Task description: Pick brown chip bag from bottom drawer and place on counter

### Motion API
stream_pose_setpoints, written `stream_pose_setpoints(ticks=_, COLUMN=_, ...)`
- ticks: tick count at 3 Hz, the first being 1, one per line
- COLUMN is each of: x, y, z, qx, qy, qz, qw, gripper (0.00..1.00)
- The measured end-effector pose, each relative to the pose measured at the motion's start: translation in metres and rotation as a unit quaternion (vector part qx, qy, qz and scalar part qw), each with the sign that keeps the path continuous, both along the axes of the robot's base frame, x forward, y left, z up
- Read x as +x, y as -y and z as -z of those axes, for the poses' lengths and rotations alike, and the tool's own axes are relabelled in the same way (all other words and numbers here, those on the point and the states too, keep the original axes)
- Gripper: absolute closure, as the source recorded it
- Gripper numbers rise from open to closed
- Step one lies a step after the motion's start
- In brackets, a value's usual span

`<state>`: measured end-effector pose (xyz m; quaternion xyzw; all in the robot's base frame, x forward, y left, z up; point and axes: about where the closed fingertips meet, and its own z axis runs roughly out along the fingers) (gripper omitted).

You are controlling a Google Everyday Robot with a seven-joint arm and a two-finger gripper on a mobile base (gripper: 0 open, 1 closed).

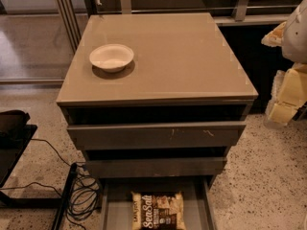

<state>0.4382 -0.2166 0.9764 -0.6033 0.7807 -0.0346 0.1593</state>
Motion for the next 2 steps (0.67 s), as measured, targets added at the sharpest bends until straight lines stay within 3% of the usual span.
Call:
stream_pose_setpoints(ticks=1, x=0.001, y=0.000, z=0.000, qx=0.000, qy=0.001, qz=0.001, qw=1.0000, gripper=0.00)
stream_pose_setpoints(ticks=2, x=0.003, y=-0.010, z=0.034, qx=0.028, qy=-0.018, qz=0.003, qw=0.9995, gripper=0.00)
